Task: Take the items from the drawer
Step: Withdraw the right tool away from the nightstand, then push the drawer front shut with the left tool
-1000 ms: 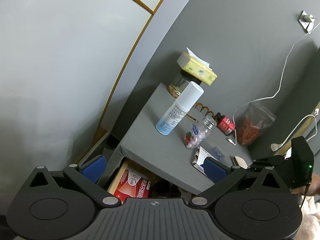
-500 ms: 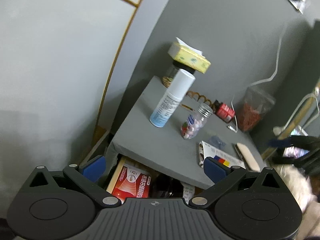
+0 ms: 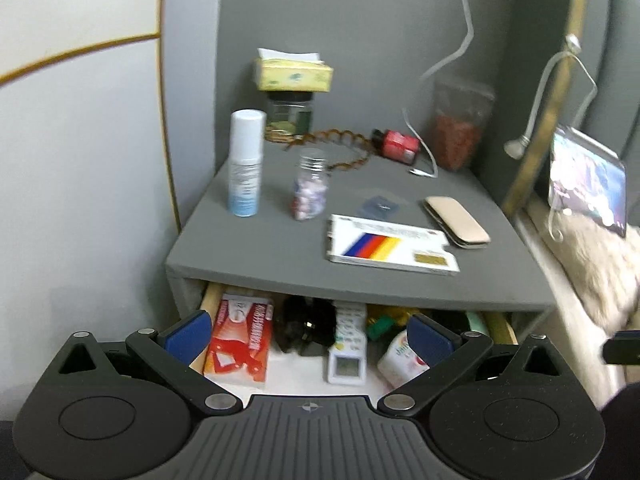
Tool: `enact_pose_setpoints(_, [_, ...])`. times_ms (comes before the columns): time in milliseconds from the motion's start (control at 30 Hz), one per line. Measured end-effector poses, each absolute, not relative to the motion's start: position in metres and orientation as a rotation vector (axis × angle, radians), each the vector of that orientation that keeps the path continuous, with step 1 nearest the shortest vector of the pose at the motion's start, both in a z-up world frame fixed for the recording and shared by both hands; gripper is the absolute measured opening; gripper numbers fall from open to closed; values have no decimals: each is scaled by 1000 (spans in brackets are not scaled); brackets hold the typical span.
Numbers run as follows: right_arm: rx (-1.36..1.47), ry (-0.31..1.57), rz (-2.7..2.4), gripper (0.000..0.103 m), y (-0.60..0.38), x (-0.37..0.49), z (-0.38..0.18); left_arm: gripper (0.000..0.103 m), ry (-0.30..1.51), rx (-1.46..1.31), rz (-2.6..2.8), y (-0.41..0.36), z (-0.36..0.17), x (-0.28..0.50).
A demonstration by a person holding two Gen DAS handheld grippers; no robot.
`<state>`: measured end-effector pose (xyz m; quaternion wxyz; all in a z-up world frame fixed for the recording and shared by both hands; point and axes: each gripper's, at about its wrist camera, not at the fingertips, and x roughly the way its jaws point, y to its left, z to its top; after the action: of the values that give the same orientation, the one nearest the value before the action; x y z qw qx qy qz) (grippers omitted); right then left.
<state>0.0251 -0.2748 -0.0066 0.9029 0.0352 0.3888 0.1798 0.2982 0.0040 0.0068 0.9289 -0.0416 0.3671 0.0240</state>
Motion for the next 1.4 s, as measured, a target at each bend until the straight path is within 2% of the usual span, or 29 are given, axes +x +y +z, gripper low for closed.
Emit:
enact_pose_setpoints(267, [-1,769,338,86,-268,17,-24,103,844,-65,88,-21,-6,279])
enact_pose_setpoints(433, [42,734,303,86,-271,21,-30,103,971,-89,119,-24,-43,255])
enact_pose_setpoints(733, [106,723,293,86,-280,24,-34,103,1079,-43,96,-43,-92,246])
enact_pose_setpoints(1400, [156,698,339,86,-286,21,-32,101,1051,-18,33,-64,-113,262])
